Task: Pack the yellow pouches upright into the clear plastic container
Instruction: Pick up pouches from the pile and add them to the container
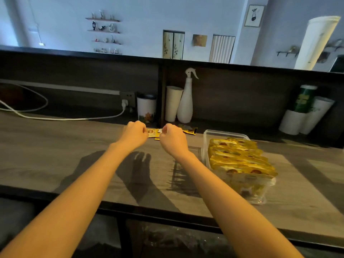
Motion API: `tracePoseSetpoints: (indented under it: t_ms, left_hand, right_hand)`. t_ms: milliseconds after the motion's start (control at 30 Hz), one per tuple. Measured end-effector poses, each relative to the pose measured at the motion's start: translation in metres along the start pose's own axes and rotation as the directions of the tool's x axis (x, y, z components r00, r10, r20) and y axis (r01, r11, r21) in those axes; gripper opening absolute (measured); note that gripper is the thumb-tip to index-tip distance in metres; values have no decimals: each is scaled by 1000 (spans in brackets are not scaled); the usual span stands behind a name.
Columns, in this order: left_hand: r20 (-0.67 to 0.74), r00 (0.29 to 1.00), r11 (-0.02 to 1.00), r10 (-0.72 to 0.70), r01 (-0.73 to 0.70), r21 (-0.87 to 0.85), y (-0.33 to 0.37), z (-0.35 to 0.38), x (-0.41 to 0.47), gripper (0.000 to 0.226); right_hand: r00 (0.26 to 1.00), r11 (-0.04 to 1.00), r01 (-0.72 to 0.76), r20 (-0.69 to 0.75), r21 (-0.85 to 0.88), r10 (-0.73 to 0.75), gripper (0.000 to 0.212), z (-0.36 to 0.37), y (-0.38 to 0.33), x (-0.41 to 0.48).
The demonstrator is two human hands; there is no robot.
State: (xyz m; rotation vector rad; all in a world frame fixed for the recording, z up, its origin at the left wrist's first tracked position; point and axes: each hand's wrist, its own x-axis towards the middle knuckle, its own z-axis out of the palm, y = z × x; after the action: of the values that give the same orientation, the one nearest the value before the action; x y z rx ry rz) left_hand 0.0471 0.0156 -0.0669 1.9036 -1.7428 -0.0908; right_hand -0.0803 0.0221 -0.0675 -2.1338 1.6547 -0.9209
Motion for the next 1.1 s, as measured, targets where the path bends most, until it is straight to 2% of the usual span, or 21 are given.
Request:
tracePoseSetpoints:
  t_ms: [133, 300, 467, 567, 633, 767, 900, 1100]
  left_hand:
    - [96, 993, 997, -74, 74, -2, -21, 23, 21, 24]
    - [119, 982, 989, -144, 148, -26, -30, 53, 57, 25]
    - [197, 953, 970, -232, 242, -29, -33, 77, 94, 34]
    - [286, 930, 956, -231, 272, -113, -34, 88, 111, 45]
    - [324, 921, 945, -217, 282, -166, -35, 95, 119, 55]
    - [320, 929, 929, -187, 273, -250, -41, 117, 129, 70]
    - [272, 928, 831, -256, 355, -428, -49, 131, 144, 73]
    - [282, 888, 797, -364, 454, -399, -40, 130, 146, 93]
  right_hand:
    - [965, 965, -254, 88, 60, 248, 28, 28, 17, 21]
    - [905, 907, -421, -62, 0, 420, 30, 51, 37, 58]
    - [848, 850, -526, -95, -30, 521, 38, 72, 53, 91]
    - [832, 831, -554, -74, -42, 551, 55, 85, 59, 103]
    - [834, 833, -550, -89, -56, 544, 59, 90, 61, 110]
    - [818, 820, -571, -104, -25, 566, 52, 94, 63, 121]
    - [793, 796, -605, -67, 26, 605, 45, 94, 63, 127]
    - [797, 792, -586, -52, 171, 601, 26, 90, 54, 126]
